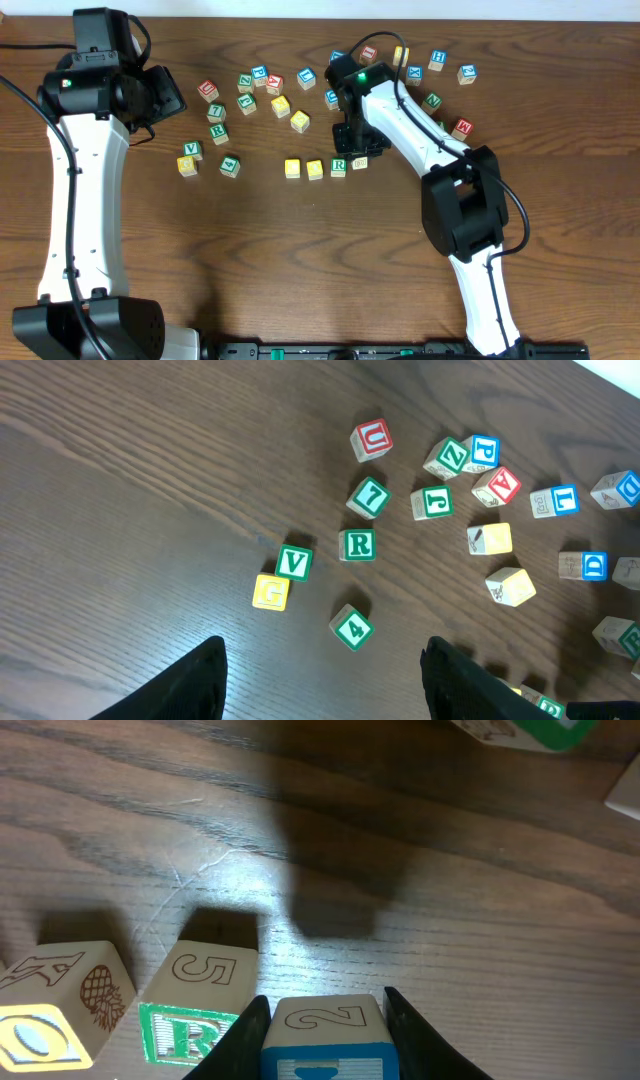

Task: Spell out CORL
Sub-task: 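Lower the L block right of the R block and open the right gripper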

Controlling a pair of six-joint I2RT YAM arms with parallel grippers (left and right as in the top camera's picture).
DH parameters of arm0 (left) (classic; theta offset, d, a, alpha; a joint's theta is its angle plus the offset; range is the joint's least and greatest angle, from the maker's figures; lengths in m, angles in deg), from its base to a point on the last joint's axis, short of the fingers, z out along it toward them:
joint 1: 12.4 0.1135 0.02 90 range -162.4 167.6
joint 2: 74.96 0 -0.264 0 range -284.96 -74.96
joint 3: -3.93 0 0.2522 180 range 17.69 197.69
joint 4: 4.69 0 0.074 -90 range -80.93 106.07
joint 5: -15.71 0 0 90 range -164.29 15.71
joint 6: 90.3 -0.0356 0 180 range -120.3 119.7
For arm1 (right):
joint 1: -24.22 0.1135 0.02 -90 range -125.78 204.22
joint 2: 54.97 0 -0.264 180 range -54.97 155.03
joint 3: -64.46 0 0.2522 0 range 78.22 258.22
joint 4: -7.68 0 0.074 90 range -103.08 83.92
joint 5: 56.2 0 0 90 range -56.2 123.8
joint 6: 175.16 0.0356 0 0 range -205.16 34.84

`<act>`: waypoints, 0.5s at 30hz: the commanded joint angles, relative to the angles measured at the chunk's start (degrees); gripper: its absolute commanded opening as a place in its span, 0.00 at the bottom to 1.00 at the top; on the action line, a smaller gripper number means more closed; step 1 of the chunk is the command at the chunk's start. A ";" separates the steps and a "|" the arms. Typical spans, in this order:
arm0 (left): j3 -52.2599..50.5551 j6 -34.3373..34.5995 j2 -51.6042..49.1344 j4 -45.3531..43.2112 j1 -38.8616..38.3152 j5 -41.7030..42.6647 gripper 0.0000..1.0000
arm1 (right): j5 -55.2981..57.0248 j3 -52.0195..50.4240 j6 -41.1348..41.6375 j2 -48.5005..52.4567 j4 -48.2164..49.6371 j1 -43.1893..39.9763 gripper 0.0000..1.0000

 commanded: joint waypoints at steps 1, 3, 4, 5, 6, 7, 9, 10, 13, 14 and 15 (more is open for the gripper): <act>-0.44 -1.01 -0.39 0.02 0.09 -0.74 0.61 | 2.36 -0.35 2.34 0.46 0.15 0.39 0.29; -0.44 -1.01 -0.39 0.02 0.09 -0.74 0.61 | 2.34 -0.35 2.34 0.46 0.17 0.46 0.29; -0.44 -1.01 -0.39 0.00 0.09 -0.74 0.62 | 2.36 -0.35 2.34 0.46 0.20 0.48 0.29; -0.44 -1.01 -0.39 0.00 0.09 -0.74 0.62 | 2.34 -0.35 2.34 0.46 0.24 0.52 0.29; -0.44 -1.01 -0.39 0.00 0.09 -0.74 0.62 | 2.36 -0.35 2.40 0.46 0.24 0.57 0.29; -0.44 -1.01 -0.39 0.00 0.09 -0.74 0.61 | 2.40 -0.39 2.56 0.46 0.24 0.57 0.29; -0.44 -1.01 -0.39 0.00 0.09 -0.74 0.61 | 2.40 -0.48 2.56 0.46 0.24 0.59 0.29; -0.44 -1.01 -0.39 0.00 0.09 -0.74 0.62 | 2.43 -0.70 2.75 0.46 0.44 0.61 0.29; -0.44 -1.01 -0.39 0.00 0.09 -0.74 0.62 | 2.40 -2.03 3.30 0.46 1.60 0.72 0.28; -0.44 -1.01 -0.39 0.00 0.09 -0.74 0.61 | 2.36 -2.73 3.89 0.46 2.29 0.76 0.27; -0.44 -1.01 -0.39 0.02 0.09 -0.74 0.61 | 2.36 -3.52 4.46 0.46 3.15 0.83 0.27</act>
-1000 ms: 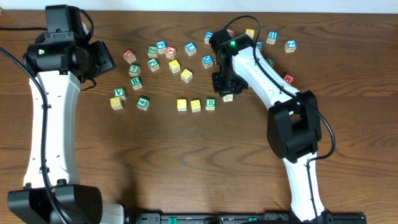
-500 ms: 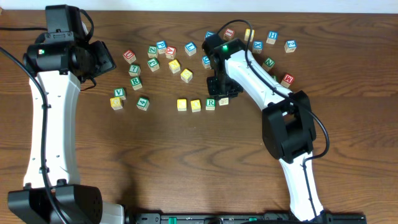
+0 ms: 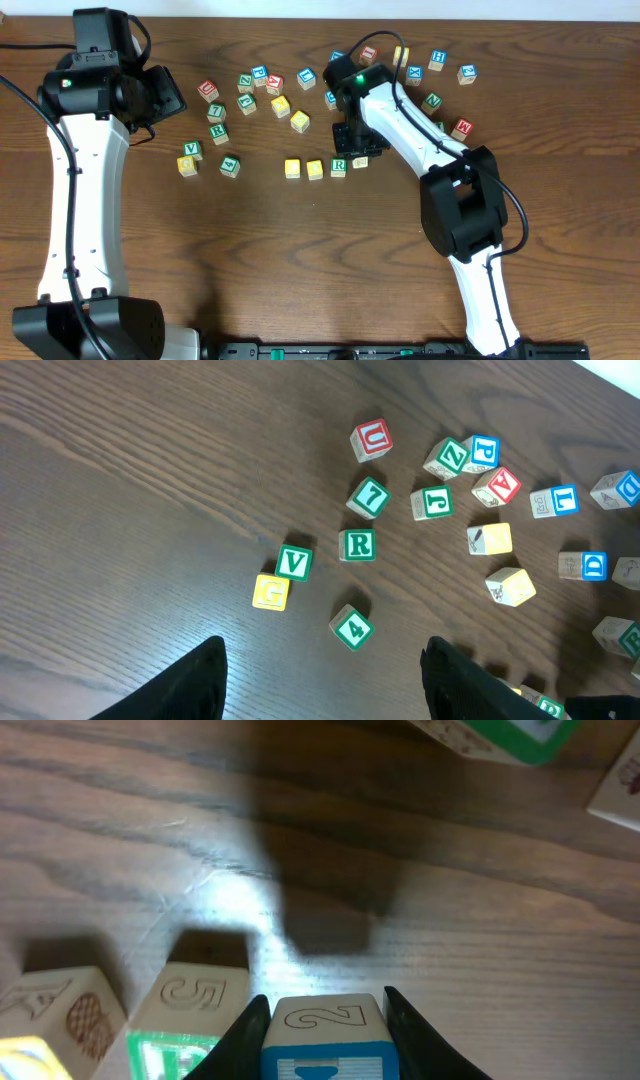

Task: Spell out CORL
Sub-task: 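Lower the L block right of the R block and open the right gripper, then move the left gripper down beside the C block at the row's left end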

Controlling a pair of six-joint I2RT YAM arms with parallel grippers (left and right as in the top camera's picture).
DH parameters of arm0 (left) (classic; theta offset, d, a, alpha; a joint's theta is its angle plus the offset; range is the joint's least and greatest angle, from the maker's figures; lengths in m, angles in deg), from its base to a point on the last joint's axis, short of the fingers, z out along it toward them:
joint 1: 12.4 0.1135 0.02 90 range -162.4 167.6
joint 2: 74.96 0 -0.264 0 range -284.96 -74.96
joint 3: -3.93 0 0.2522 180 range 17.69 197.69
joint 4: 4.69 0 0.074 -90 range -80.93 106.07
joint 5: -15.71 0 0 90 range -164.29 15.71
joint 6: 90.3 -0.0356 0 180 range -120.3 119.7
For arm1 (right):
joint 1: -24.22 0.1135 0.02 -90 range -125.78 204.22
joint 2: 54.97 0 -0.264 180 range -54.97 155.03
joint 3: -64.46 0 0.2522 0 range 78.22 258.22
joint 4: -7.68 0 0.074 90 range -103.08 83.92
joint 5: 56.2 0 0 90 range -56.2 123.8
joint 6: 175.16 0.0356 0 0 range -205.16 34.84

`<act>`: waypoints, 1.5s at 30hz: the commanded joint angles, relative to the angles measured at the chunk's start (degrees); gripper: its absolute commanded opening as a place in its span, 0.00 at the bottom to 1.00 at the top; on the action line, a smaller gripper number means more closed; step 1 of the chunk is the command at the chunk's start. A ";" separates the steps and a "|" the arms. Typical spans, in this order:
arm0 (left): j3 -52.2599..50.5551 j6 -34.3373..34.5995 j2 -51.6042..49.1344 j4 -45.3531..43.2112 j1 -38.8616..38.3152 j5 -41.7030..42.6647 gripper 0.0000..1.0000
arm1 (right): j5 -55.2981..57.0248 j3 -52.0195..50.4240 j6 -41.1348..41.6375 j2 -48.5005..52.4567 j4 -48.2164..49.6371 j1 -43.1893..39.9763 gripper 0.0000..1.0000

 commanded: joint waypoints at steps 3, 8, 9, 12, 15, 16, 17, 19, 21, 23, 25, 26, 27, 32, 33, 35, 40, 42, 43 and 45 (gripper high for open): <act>-0.44 -1.01 -0.39 0.02 0.09 -0.74 0.62 | 0.68 -3.65 2.89 0.46 2.84 0.70 0.27; -0.44 -1.01 -0.39 0.00 0.09 -0.74 0.61 | 0.68 -4.20 3.06 0.46 3.48 0.70 0.30; -0.44 -1.01 -0.39 0.00 0.09 -0.74 0.61 | 0.68 -4.20 3.06 0.46 3.41 0.70 0.32; -0.44 -1.01 -0.39 0.00 0.09 -0.74 0.61 | 0.39 -4.20 3.04 0.46 3.08 0.70 0.39; -0.44 -1.01 -0.39 0.00 0.09 -0.74 0.61 | -0.20 -4.20 3.04 0.46 2.73 0.70 0.42; -0.44 -1.01 -0.39 0.00 0.09 -0.74 0.62 | -0.17 -4.17 3.04 0.46 2.73 0.70 0.42; -0.44 -1.01 -0.39 0.00 0.09 -0.74 0.61 | -0.17 -4.17 3.04 0.44 2.73 0.70 0.42; -0.44 -1.01 -0.39 -0.02 0.09 -0.74 0.62 | -0.17 -3.96 3.04 0.33 2.71 0.66 0.42; -0.44 -1.01 -0.39 -0.04 0.09 -0.74 0.62 | -0.17 -3.50 3.04 0.00 2.56 0.33 0.42; -0.44 -1.01 -0.39 -0.04 0.09 -0.74 0.61 | -0.13 -2.67 2.99 -0.66 2.29 -0.07 0.42; -0.44 -1.01 -0.39 -0.04 0.09 -0.74 0.62 | -0.13 -1.79 2.56 -1.77 2.27 -0.61 0.42; -0.44 -1.01 -0.39 -0.04 0.09 -0.74 0.61 | -0.13 -1.40 2.38 -2.38 2.27 -0.83 0.43; -0.44 -1.01 -0.39 -0.04 0.09 -0.74 0.61 | -0.13 -1.07 2.38 -3.13 2.25 -1.05 0.43; -0.44 -0.98 -0.39 0.72 -0.13 -0.07 0.61 | -0.15 -0.61 2.38 -7.34 2.12 -2.01 0.45; -0.46 -0.98 -0.39 1.29 -0.37 0.81 0.61 | -0.22 -0.61 2.40 -7.98 1.86 -2.21 0.45; -1.18 -0.98 -0.39 1.95 -1.05 2.99 0.56 | -0.63 -0.61 2.40 -8.87 0.79 -2.58 0.46; -6.03 -0.76 -0.50 1.46 -4.35 4.44 0.41 | -0.63 -1.55 2.38 -8.81 -2.21 -3.61 0.40; -8.20 -0.76 -0.68 0.55 -5.60 4.42 0.34 | -0.63 -2.34 2.38 -8.81 -2.51 -4.22 0.34; -9.16 -0.76 -0.85 0.07 -6.12 4.44 0.29 | -0.63 -2.58 2.40 -8.81 -2.71 -4.48 0.30; -11.23 -0.74 -1.14 -1.01 -7.28 4.46 0.19 | -0.63 -3.58 2.40 -8.79 -2.38 -4.79 0.25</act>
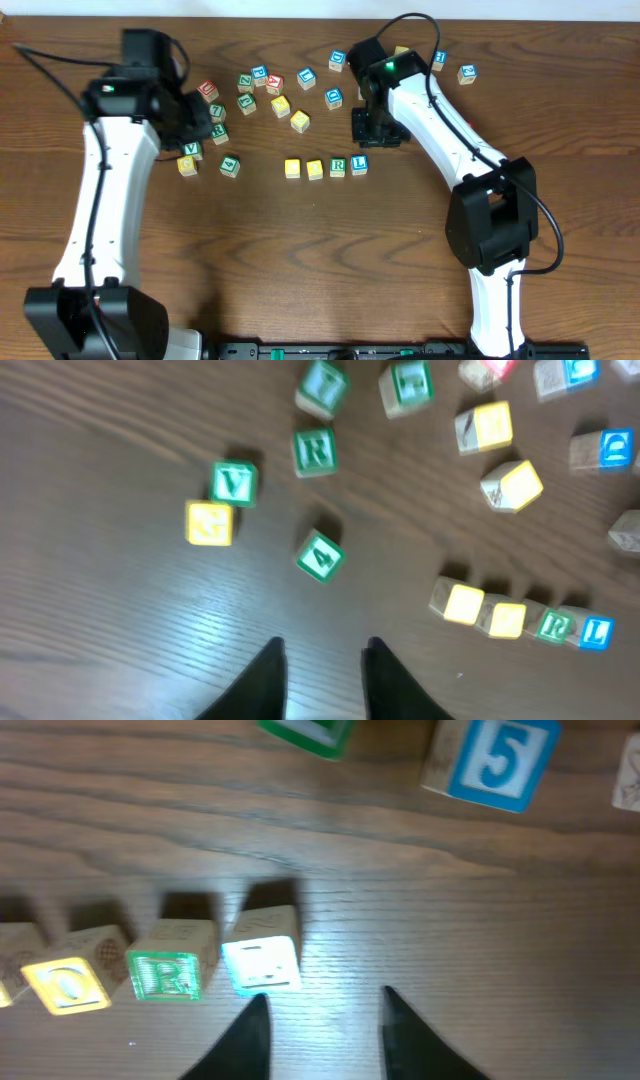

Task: Spell out CORL
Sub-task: 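Move the left gripper down beside the C block at the row's left end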

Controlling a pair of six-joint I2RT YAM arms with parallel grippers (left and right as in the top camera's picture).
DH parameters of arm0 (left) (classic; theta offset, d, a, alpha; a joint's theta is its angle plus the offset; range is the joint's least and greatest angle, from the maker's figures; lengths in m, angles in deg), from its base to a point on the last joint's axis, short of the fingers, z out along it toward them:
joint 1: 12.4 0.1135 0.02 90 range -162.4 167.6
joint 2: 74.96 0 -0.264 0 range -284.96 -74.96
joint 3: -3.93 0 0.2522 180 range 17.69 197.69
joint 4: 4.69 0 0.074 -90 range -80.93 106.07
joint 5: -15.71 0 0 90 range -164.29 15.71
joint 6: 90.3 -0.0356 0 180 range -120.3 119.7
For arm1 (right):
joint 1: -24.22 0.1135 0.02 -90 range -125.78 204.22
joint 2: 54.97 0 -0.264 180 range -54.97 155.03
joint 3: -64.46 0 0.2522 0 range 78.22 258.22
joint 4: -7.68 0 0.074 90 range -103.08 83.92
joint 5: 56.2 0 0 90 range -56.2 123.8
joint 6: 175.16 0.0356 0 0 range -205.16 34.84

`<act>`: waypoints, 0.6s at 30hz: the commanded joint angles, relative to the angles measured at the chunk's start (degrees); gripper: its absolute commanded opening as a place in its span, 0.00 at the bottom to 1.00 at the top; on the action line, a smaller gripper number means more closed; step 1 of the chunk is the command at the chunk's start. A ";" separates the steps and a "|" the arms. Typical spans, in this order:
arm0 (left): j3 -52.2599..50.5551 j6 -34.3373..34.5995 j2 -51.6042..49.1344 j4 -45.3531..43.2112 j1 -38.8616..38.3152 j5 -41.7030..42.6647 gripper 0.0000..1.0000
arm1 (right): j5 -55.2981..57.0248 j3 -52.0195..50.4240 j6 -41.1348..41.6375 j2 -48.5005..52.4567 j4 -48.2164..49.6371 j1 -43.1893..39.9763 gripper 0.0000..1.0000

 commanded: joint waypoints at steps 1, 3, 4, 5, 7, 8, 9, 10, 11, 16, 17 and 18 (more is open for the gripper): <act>-3.17 -0.52 -0.94 -1.03 -1.64 0.70 0.13 | -0.11 -1.86 0.15 -0.37 0.37 -0.79 0.22; -4.79 0.17 -0.94 -1.86 -2.67 0.70 0.08 | -0.13 -3.45 0.20 -0.37 1.51 -0.76 0.17; -5.53 0.85 -0.94 -2.34 -3.21 0.70 0.08 | -0.13 -4.46 0.20 -0.37 2.23 -0.76 0.16; -6.23 1.49 -0.94 -2.95 -3.74 0.72 0.08 | -0.13 -5.44 0.42 -0.37 2.89 -0.76 0.15; -7.61 2.14 -0.94 -4.31 -5.07 0.72 0.08 | -0.20 -7.78 0.81 -0.37 4.39 -0.90 0.13; -8.22 2.25 -0.94 -5.03 -5.77 0.72 0.08 | -0.44 -8.94 0.81 -0.37 5.25 -0.94 0.13; -8.85 2.25 -0.94 -5.77 -6.49 0.72 0.08 | -0.85 -9.88 0.79 -0.37 5.90 -1.11 0.11; -9.57 2.27 -0.94 -6.69 -7.34 0.72 0.08 | -1.36 -10.75 0.79 -0.37 6.69 -1.22 0.10; -10.14 2.51 -0.94 -7.37 -7.87 0.70 0.08 | -1.66 -11.41 0.79 -0.37 7.41 -1.27 0.10; -14.16 6.60 -0.94 -12.48 -9.05 0.74 0.08 | -2.67 -13.62 0.79 -0.37 10.38 -1.31 0.10; -15.06 7.10 -0.96 -13.51 -9.05 0.74 0.08 | -2.86 -13.81 0.79 -0.37 10.71 -1.31 0.10; -15.91 7.26 -0.94 -14.38 -9.05 0.96 0.07 | -2.97 -13.88 0.79 -0.37 10.82 -1.31 0.10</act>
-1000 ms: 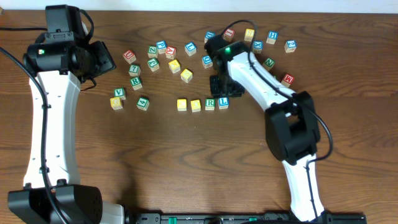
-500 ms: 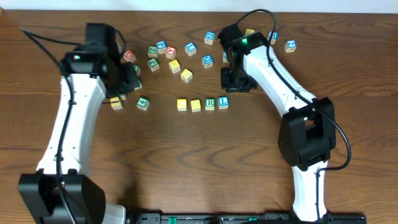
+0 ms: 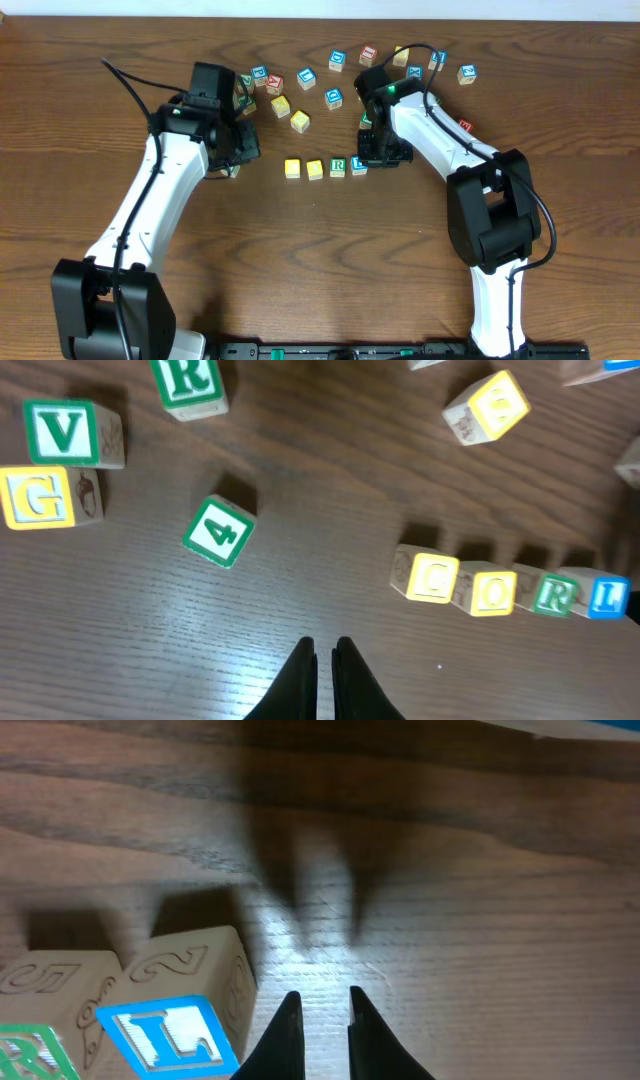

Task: Spell out CORL
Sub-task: 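Move the left gripper down beside the C block at the row's left end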

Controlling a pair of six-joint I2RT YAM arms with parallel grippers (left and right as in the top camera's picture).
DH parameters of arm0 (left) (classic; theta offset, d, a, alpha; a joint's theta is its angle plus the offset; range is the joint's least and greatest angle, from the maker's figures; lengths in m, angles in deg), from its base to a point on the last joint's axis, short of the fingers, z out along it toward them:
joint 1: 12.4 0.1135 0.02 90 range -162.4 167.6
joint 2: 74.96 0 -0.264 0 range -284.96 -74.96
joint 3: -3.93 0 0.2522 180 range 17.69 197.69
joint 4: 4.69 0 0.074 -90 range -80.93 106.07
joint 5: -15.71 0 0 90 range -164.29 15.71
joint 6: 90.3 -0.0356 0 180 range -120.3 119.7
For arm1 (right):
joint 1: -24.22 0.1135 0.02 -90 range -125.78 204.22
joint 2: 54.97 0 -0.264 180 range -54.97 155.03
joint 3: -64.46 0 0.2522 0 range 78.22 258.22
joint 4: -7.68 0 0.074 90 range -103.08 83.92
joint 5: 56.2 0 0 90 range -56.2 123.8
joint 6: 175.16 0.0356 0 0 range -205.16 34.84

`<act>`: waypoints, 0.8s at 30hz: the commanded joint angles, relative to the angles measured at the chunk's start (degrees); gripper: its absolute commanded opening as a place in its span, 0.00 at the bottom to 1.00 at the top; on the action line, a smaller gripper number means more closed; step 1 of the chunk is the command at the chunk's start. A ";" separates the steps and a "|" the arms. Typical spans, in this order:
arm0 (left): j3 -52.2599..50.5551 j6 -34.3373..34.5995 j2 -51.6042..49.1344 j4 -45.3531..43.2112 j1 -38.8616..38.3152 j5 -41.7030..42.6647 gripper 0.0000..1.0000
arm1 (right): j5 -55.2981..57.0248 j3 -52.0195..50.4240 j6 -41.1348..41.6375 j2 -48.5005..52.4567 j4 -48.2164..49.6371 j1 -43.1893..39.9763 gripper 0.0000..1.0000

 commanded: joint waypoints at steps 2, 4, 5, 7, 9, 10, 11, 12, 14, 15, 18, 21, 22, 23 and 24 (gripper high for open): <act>-3.32 2.64 -0.66 -2.45 0.20 1.16 0.07 | -1.07 -0.66 0.44 -0.37 0.39 -0.26 0.11; -4.76 2.67 -0.66 -4.02 0.20 2.86 0.07 | -1.07 -0.66 0.42 -0.37 0.42 -0.22 0.11; -5.46 2.64 -0.68 -5.01 0.17 3.76 0.07 | -1.07 -0.66 0.44 -0.37 0.39 -0.22 0.11; -6.78 2.86 -0.68 -6.88 0.17 4.26 0.08 | -1.31 -0.68 0.44 -0.37 0.28 -0.13 0.11; -7.93 2.86 -0.70 -8.74 0.17 4.24 0.08 | -1.95 -0.72 0.44 -0.37 0.28 -0.09 0.11; -8.41 2.86 -0.70 -9.55 0.17 4.24 0.07 | -2.23 -0.72 0.44 -0.37 0.28 -0.07 0.11; -8.92 2.86 -0.70 -10.40 0.17 4.26 0.08 | -2.34 -0.74 0.44 -0.37 0.35 -0.07 0.11; -9.31 2.86 -0.74 -11.17 0.17 4.26 0.07 | -2.34 -0.81 0.44 -0.37 0.44 -0.09 0.12; -9.68 2.84 -1.22 -12.07 0.17 4.26 0.07 | -2.34 -0.90 0.44 -0.37 0.50 -0.09 0.12; -9.68 2.84 -1.77 -12.35 0.17 4.26 0.08 | -2.34 -0.92 0.44 -0.37 0.50 -0.09 0.12; -9.68 2.78 -3.89 -12.81 0.17 5.25 0.07 | -2.36 -0.98 0.46 -0.37 0.66 -0.07 0.12; -9.68 2.80 -6.73 -13.62 0.15 8.28 0.08 | -2.36 -0.98 0.44 -0.37 0.90 -0.07 0.12; -9.68 2.84 -7.80 -14.08 -0.02 9.14 0.07 | -2.34 -0.98 0.44 -0.37 0.94 -0.07 0.12; -9.68 2.82 -8.59 -14.43 -0.22 9.68 0.08 | -2.36 -0.98 0.44 -0.37 1.03 -0.07 0.12; -9.68 2.82 -9.25 -14.67 -0.46 9.81 0.07 | -2.36 -0.98 0.44 -0.37 1.11 -0.07 0.13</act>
